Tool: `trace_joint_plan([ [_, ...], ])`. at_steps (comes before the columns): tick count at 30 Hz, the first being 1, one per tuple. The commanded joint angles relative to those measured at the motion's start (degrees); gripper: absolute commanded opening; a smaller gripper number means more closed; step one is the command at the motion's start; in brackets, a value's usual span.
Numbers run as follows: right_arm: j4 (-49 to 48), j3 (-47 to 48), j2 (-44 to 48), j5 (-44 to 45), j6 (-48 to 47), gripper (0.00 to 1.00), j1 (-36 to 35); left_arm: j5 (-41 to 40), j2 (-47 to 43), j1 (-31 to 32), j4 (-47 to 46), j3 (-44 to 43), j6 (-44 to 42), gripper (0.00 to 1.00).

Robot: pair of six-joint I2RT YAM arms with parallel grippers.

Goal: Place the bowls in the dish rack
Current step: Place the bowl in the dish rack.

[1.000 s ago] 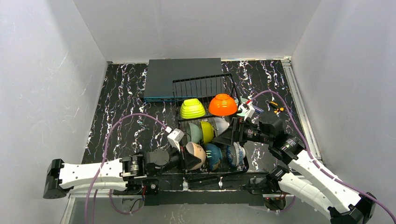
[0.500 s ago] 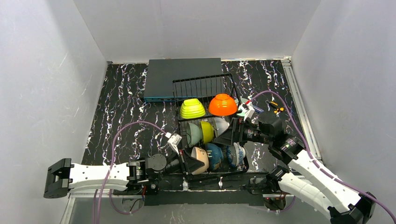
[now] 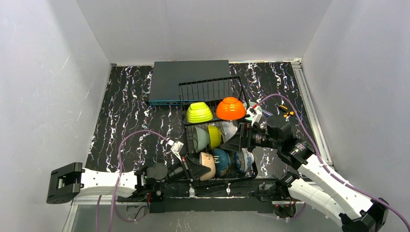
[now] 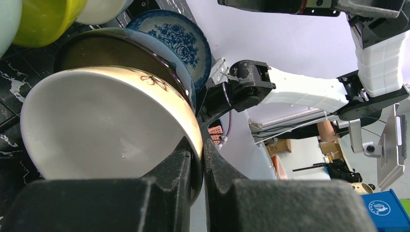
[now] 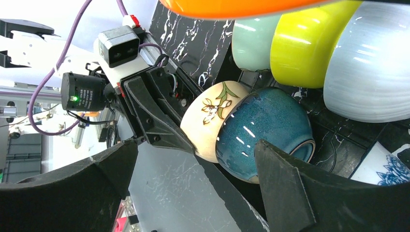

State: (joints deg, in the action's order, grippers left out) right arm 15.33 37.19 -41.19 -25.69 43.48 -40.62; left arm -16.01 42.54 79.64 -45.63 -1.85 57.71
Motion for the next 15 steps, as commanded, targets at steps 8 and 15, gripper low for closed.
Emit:
trace_joint_plan([
  [8,-1.4,1.32,0.14,-1.35,-0.86,0.97,-0.03,-5.63,9.23,0.08,-18.25,-1.3,2.27,0.0],
  [15,-1.6,1.05,0.41,-1.72,-0.95,0.97,-0.03,-6.68,15.06,0.08,-25.72,-0.27,2.59,0.0],
])
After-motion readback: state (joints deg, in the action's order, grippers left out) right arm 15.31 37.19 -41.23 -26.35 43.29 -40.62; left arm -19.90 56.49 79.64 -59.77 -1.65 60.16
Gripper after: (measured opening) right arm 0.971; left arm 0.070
